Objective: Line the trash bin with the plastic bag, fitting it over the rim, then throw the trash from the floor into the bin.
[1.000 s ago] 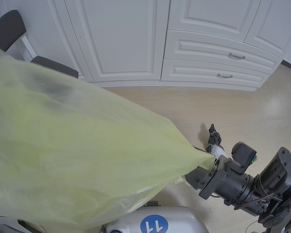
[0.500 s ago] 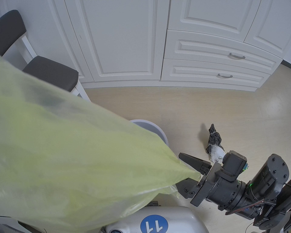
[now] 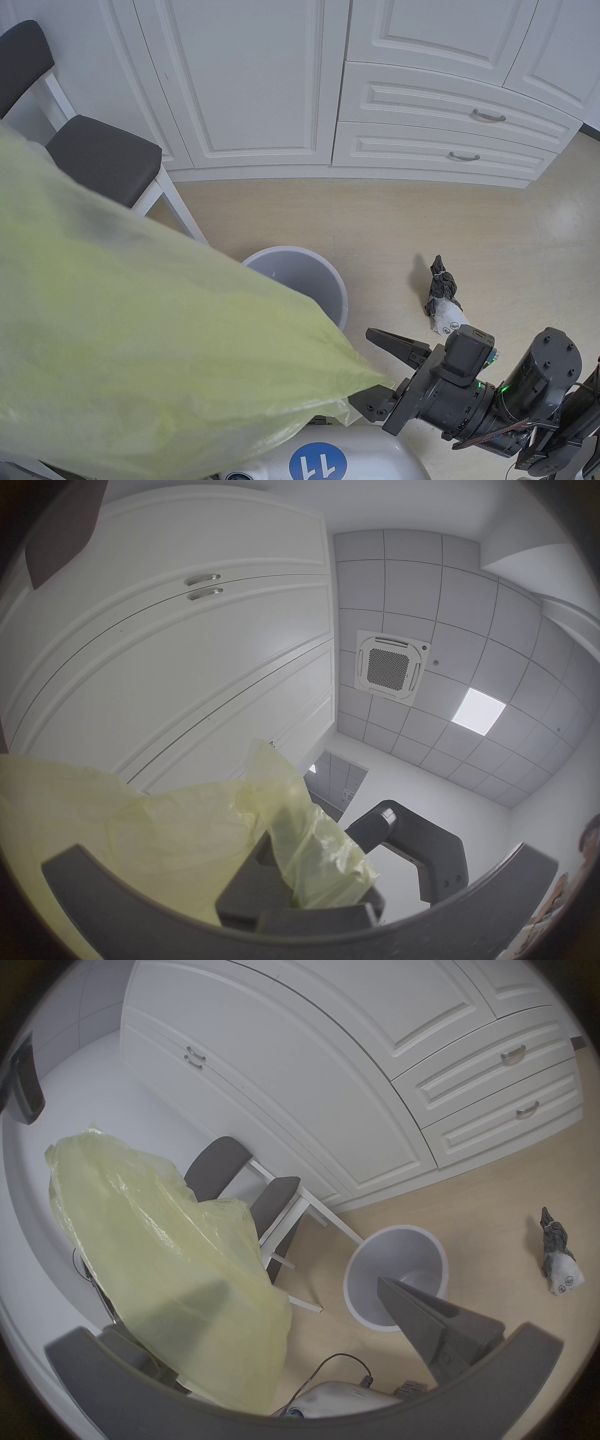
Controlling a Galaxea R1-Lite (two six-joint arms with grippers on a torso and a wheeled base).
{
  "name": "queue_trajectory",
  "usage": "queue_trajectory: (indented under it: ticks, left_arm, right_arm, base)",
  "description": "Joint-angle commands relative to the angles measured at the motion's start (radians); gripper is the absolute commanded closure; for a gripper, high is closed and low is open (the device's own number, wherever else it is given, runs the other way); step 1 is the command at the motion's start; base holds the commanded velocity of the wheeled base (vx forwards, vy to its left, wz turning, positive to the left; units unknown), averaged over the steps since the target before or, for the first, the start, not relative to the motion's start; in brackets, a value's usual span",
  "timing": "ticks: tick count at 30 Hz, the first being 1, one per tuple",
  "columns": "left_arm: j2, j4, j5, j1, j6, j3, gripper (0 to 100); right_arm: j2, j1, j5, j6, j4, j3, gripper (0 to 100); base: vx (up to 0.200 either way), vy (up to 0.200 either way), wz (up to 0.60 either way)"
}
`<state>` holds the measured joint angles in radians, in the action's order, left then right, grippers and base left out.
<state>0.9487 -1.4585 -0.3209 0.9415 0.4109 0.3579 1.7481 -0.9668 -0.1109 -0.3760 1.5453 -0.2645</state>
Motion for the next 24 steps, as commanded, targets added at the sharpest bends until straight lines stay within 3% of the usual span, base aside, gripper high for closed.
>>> queue_trajectory:
  ticks: [1, 24]
  left_arm:
    - [0.007, 0.0, 0.0, 0.0, 0.0, -0.004, 100]
    - [0.021, 0.0, 0.0, 0.0, 0.002, -0.007, 100]
  right_arm:
    - [0.016, -0.007, 0.0, 0.002, 0.002, 0.007, 0]
    - [0.067, -0.018, -0.01, 0.022, 0.012, 0.008, 0]
  base:
    - [0.0, 0.0, 0.0]
    - [0.0, 0.0, 0.0]
